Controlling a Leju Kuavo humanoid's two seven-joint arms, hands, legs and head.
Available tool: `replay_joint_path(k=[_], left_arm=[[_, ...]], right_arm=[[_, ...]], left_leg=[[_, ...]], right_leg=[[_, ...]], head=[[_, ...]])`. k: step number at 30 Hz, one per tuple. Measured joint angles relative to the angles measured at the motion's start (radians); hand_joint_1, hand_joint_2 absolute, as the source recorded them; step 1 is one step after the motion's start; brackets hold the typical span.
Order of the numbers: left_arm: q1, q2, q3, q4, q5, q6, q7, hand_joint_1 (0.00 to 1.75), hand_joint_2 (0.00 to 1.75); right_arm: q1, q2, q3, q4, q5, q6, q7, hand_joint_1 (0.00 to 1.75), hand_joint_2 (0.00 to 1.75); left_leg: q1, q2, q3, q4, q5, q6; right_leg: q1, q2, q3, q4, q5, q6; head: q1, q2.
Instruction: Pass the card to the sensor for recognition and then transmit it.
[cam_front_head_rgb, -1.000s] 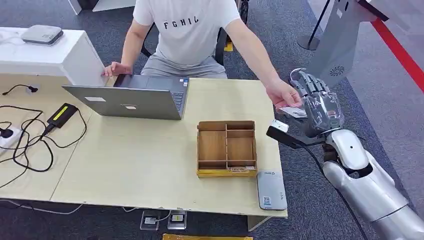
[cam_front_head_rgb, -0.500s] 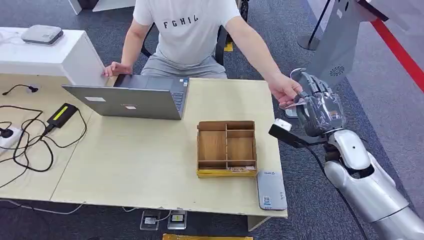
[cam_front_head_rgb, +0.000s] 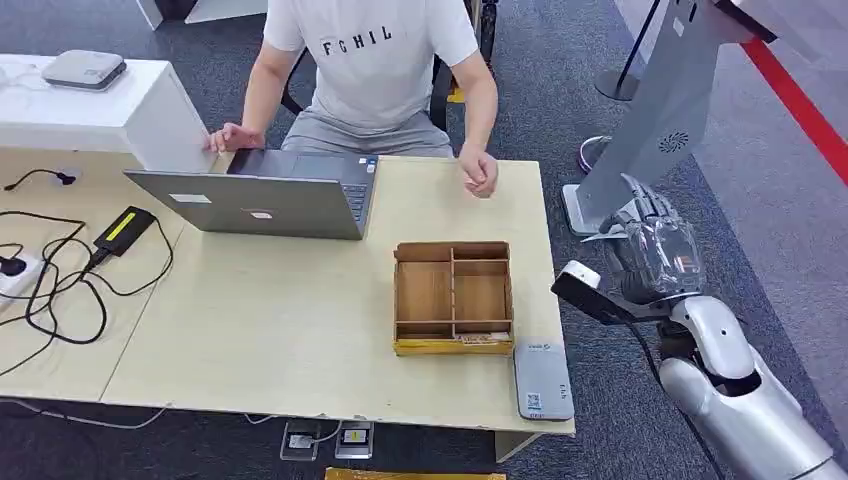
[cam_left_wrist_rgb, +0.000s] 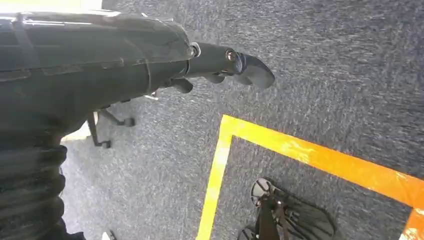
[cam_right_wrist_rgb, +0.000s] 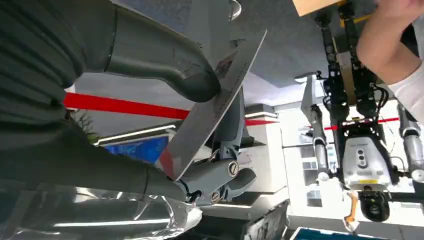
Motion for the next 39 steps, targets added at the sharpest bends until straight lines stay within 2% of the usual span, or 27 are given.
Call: replay_joint_path(k=[9, 15, 23, 27, 39], left_arm=[[0.001, -0.001, 0.0, 0.0, 0.011, 0.011, 0.009, 0.0, 1.75], [0.001, -0.001, 0.0, 0.0, 0.014, 0.011, 0.008, 0.0, 1.75], [0.001, -0.004, 0.0, 0.0, 0.021, 0.026, 0.002, 0.0, 1.75], [0.001, -0.003, 0.0, 0.0, 0.014, 0.026, 0.002, 0.0, 1.75], [0.001, 0.002, 0.0, 0.0, 0.008, 0.011, -0.007, 0.0, 1.75]], right_arm=[[0.127, -0.05, -0.016, -0.072, 0.001, -0.037, -0.006, 1.75, 1.75], [0.168, -0.069, -0.02, -0.114, 0.004, -0.036, -0.003, 1.75, 1.75], [0.219, -0.072, 0.003, -0.15, -0.011, -0.038, 0.002, 1.75, 1.75], [0.237, -0.08, 0.022, -0.153, -0.045, -0.065, 0.027, 1.75, 1.75], [0.295, -0.095, 0.065, -0.154, -0.108, -0.118, 0.041, 1.75, 1.75]], left_leg=[[0.0, 0.001, 0.0, 0.0, 0.0, 0.0], [0.0, 0.002, 0.0, 0.0, 0.0, 0.0], [0.0, 0.002, 0.0, 0.0, 0.0, 0.0], [0.0, 0.002, 0.0, 0.0, 0.0, 0.0], [0.0, 0.002, 0.0, 0.0, 0.0, 0.0]], right_leg=[[0.0, 0.0, 0.0, 0.0, 0.0, 0.0], [0.0, 0.001, 0.0, 0.0, 0.0, 0.0], [0.0, 0.001, 0.0, 0.0, 0.0, 0.0], [0.0, 0.001, 0.0, 0.0, 0.0, 0.0], [0.0, 0.001, 0.0, 0.0, 0.0, 0.0]], head=[[0.0, 0.0], [0.0, 0.0], [0.0, 0.0], [0.0, 0.0], [0.0, 0.0]])
